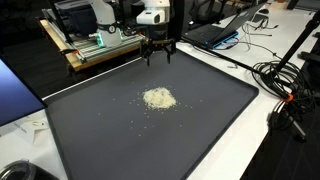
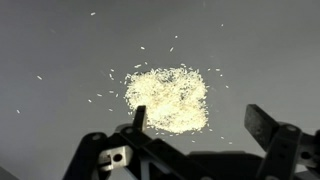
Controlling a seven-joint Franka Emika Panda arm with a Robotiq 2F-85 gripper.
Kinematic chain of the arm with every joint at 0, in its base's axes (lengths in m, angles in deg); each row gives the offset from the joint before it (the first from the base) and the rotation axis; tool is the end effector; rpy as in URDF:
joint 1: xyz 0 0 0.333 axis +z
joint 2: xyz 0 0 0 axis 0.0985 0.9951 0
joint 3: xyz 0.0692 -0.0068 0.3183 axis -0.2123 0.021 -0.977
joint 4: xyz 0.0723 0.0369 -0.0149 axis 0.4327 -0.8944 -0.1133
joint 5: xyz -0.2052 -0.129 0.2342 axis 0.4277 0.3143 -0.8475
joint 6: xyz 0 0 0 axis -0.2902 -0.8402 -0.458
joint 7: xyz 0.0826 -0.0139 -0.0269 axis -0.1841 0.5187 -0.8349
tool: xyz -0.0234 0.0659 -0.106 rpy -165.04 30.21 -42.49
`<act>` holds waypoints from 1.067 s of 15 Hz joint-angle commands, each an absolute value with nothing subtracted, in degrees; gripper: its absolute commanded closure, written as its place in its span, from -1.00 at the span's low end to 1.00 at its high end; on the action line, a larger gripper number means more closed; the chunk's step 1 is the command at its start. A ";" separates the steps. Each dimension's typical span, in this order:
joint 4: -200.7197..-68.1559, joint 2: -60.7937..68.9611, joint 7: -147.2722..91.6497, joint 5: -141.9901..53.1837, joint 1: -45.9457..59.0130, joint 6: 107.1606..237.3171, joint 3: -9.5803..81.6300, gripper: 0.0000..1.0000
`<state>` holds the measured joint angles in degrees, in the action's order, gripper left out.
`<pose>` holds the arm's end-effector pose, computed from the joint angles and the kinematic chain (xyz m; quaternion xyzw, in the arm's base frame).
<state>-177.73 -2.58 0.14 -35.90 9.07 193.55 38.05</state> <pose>0.4982 -0.0163 0.3084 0.9709 -0.2145 0.1016 0.0322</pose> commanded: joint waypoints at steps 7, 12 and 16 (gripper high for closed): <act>-180.09 -4.60 -39.21 -71.06 -3.34 192.28 33.22 -1.00; -175.13 -1.80 -50.51 -76.30 -7.75 182.24 35.36 -1.00; -168.21 1.99 -53.27 -74.46 -9.96 173.06 37.42 -1.00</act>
